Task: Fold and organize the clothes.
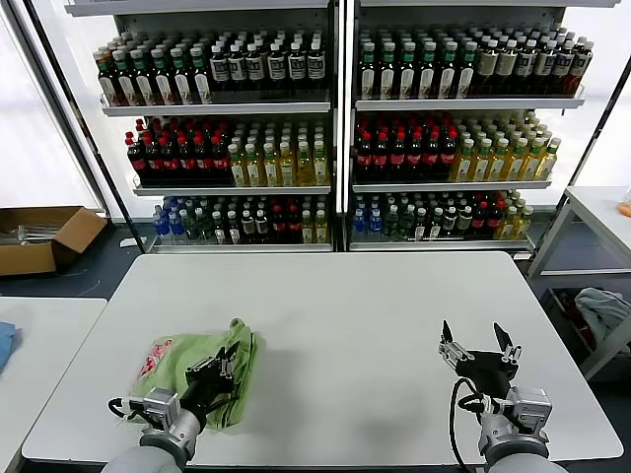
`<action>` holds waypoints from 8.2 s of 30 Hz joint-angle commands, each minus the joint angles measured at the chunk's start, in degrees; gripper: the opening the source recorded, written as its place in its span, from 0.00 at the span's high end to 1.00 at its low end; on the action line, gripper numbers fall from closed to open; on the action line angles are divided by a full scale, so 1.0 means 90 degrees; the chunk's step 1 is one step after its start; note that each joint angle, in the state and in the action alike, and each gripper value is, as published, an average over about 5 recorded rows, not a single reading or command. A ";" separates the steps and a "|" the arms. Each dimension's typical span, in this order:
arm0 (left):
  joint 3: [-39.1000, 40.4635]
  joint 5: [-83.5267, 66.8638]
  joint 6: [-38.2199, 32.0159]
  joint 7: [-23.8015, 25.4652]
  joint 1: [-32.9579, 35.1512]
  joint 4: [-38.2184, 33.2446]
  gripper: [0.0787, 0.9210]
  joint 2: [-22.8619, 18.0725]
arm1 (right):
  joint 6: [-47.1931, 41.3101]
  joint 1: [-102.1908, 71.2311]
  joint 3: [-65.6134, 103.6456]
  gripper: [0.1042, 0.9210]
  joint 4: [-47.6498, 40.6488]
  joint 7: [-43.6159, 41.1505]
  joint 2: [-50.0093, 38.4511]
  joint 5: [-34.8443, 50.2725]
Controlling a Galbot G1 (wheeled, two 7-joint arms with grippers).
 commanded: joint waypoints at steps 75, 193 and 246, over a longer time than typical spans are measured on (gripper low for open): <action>-0.2060 -0.2167 0.0247 0.0279 0.0145 0.1597 0.12 0.0627 | 0.0090 0.0246 -0.0307 0.12 -0.0448 0.0035 -0.0037 0.0090; 0.0160 -0.0678 0.0021 -0.0861 -0.0510 -0.0189 0.29 0.0053 | -0.0303 0.0897 -0.1578 0.12 -0.0589 0.0522 -0.0312 0.3709; -0.0523 -0.0614 0.0055 -0.0955 -0.0061 -0.0309 0.12 0.0205 | -0.0313 0.1921 -0.2378 0.94 -0.1631 0.1616 -0.0787 0.2755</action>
